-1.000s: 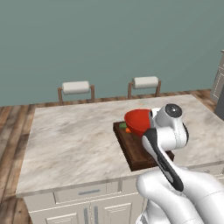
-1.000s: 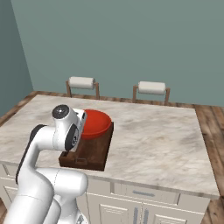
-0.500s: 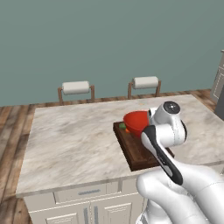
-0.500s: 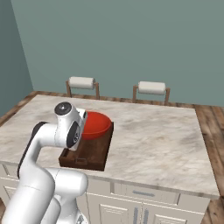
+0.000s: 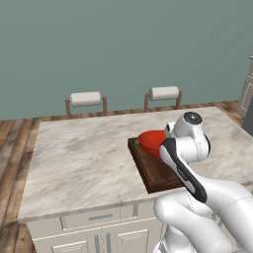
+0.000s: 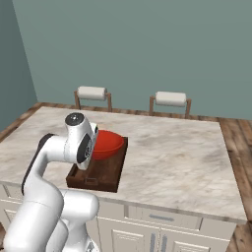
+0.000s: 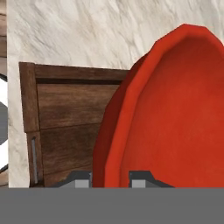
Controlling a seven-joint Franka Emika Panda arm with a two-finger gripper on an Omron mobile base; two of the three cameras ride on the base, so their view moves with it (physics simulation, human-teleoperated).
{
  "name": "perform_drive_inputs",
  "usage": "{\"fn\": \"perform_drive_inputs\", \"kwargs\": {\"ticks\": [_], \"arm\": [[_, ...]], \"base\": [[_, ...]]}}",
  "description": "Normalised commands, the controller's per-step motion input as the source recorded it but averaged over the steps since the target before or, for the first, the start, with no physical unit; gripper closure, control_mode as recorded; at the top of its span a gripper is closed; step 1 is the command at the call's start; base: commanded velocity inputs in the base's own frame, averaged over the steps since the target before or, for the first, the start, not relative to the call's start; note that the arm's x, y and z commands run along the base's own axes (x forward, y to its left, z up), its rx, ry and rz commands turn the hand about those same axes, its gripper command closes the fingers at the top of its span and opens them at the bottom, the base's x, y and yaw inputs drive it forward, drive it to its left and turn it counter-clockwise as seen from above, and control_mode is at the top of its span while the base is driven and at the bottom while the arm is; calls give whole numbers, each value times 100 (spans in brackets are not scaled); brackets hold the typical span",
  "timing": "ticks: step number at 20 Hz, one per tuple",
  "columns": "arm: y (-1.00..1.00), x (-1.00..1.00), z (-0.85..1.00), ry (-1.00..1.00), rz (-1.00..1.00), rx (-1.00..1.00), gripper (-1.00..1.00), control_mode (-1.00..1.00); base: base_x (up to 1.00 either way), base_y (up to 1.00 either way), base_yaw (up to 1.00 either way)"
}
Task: Place the two vegetables and bowl onto the tray for setting up a vegetable dip station.
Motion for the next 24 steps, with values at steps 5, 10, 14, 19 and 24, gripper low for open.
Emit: {"fn": "perform_drive_inputs", "kwargs": {"ticks": [5,10,14,19,24], "arm": [[0,3,-12,1,3,0,100,-100],[0,4,-19,0,1,0,100,-100],[0,1,-23,0,0,0,100,-100],[0,1,-22,0,0,0,100,-100],[0,5,-20,0,0,0,100,-100]], "base": [[0,0,0],[0,0,0],[0,0,0],[0,0,0],[0,0,0]]}}
